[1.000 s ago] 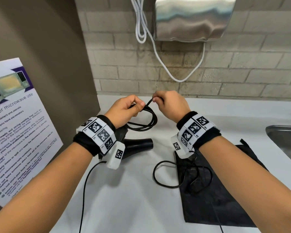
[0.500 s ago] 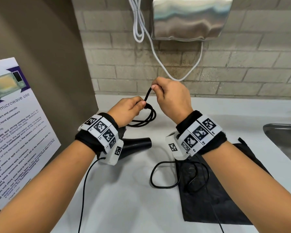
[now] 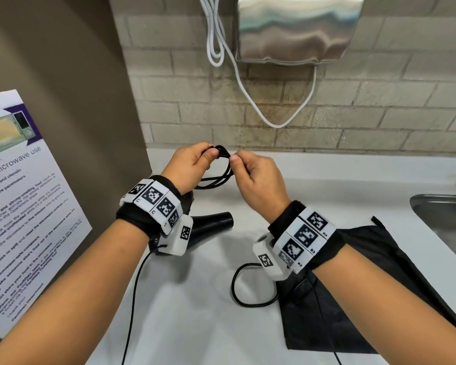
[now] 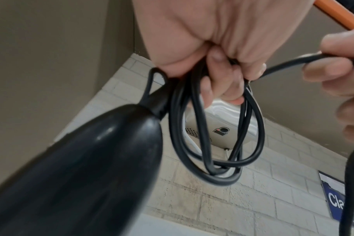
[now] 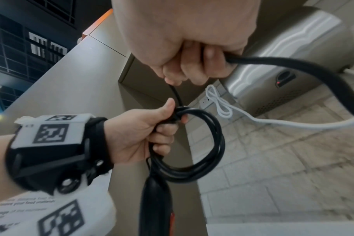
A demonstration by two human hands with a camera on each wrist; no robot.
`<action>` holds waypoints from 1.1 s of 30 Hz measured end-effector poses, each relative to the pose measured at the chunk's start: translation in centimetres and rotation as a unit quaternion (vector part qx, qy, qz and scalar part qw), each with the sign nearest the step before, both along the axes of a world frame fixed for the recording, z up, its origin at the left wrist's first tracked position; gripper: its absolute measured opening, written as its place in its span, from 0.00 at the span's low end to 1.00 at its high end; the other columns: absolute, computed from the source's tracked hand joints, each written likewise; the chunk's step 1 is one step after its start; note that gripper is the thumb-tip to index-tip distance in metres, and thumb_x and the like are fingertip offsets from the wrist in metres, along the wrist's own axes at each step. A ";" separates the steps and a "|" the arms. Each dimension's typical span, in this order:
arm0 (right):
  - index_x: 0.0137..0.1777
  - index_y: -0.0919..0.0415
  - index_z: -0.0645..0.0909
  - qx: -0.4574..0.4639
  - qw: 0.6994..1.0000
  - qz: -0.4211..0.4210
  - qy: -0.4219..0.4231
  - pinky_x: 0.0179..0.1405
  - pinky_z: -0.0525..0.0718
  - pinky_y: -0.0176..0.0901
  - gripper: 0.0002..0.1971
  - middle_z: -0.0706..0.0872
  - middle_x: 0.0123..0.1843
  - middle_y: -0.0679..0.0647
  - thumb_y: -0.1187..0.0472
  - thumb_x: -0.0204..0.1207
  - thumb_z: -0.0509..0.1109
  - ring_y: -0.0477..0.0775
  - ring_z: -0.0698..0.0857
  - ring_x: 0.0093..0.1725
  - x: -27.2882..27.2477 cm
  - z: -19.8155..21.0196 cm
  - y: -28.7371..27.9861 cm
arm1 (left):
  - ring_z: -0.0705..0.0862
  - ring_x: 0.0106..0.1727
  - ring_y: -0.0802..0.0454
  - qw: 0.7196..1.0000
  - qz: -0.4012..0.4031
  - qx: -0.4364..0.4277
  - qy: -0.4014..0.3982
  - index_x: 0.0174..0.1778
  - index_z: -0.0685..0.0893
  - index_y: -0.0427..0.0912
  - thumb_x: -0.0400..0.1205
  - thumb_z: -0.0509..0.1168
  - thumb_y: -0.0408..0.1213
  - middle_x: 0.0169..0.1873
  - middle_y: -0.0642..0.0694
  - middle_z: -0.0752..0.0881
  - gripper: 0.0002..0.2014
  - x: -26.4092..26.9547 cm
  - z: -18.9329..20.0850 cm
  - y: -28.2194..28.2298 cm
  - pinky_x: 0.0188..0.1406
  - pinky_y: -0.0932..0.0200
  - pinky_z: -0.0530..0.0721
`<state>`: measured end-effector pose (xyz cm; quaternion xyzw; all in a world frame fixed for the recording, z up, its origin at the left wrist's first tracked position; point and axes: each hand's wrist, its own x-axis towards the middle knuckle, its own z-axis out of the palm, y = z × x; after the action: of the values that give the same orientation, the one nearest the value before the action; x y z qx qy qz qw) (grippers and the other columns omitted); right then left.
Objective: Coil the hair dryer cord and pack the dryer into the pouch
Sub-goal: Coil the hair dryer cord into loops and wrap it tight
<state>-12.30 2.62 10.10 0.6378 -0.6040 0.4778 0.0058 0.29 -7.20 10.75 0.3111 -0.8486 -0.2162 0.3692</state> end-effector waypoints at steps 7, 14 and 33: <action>0.37 0.62 0.74 0.016 0.993 -0.014 0.120 0.19 0.56 0.36 0.18 0.69 0.20 0.49 0.51 0.79 0.50 0.59 0.73 0.22 0.4 -3.0 -0.2 | 0.75 0.23 0.66 0.999 -0.007 0.030 0.017 0.42 0.78 0.43 0.86 0.54 0.39 0.24 0.52 0.73 0.11 -0.3 -0.1 0.3 0.26 0.75 0.69; 0.39 0.65 0.76 0.025 0.980 -0.010 0.198 0.22 0.49 0.33 0.13 0.79 0.22 0.60 0.57 0.78 0.57 0.64 0.79 0.23 0.5 -2.5 -0.9 | 0.70 0.19 0.65 0.994 -0.016 0.096 0.052 0.34 0.76 0.41 0.86 0.53 0.42 0.24 0.50 0.70 0.17 -0.7 -0.3 0.6 0.25 0.69 0.67; 0.57 0.61 0.74 0.199 0.933 0.035 0.298 0.57 0.70 0.52 0.12 0.85 0.52 0.58 0.58 0.84 0.52 0.61 0.80 0.54 -2.0 -2.1 0.0 | 0.77 0.36 0.44 0.997 0.046 0.035 0.059 0.44 0.81 0.31 0.85 0.57 0.44 0.32 0.36 0.79 0.18 -0.7 0.0 1.1 0.33 0.58 0.71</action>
<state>-14.33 2.60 8.02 0.7598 -0.6344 0.1356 0.0422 -0.45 -6.07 10.74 0.3490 -0.8023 -0.2465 0.4169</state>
